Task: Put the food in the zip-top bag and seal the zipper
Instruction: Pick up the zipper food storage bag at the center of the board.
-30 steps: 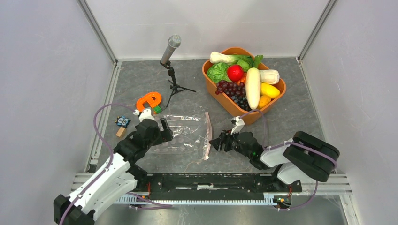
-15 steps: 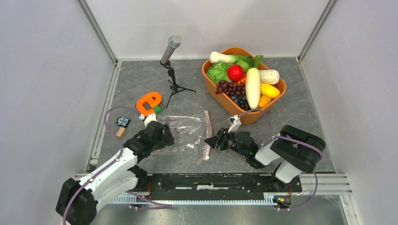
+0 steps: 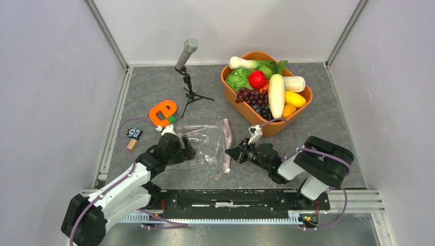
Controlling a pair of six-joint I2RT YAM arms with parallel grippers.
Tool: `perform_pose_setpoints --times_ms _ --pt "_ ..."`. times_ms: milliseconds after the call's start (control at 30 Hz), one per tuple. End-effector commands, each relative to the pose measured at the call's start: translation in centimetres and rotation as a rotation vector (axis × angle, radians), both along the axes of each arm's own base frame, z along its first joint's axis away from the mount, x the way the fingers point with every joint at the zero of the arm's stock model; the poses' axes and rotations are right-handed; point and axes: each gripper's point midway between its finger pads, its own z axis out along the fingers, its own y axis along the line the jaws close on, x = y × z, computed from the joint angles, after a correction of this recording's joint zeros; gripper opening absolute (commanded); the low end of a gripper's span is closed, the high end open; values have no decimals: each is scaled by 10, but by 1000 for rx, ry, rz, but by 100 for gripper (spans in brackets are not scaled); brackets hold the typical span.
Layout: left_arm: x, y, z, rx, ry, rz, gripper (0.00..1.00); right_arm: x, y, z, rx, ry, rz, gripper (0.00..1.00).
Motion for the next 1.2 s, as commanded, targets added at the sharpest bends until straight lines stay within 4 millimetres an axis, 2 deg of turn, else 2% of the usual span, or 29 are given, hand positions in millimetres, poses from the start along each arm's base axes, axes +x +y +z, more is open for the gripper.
perform_pose_setpoints --times_ms 0,67,200,267,333,400,633,733,833,1000,1167 --pt "5 -18 7 -76 -30 -49 90 -1 12 23 39 -85 53 11" --pt "4 -18 8 -75 -29 -60 89 -1 14 27 43 -102 65 10" --pt "4 -21 9 -82 -30 -74 89 1 14 28 7 -127 69 0" --pt "4 -26 16 -99 -42 -101 89 3 7 24 -54 -148 56 0" --pt "5 -30 32 -118 -65 -130 90 5 -2 25 -116 -196 35 0" --pt "6 -35 56 -148 -104 -156 91 2 -9 27 -156 -236 49 0" --pt "11 -46 180 -245 -339 -236 91 -9 -25 44 -244 -348 84 0" --pt "9 -65 206 -314 -348 -318 87 -15 -24 58 -239 -393 114 0" --pt "6 -84 209 -326 -311 -380 85 -19 -20 77 -240 -437 136 0" --pt "-1 -113 205 -231 -298 -445 83 -16 -19 103 -245 -468 113 0" --pt "-4 -121 183 -57 -271 -432 82 -16 -16 118 -233 -488 108 0"
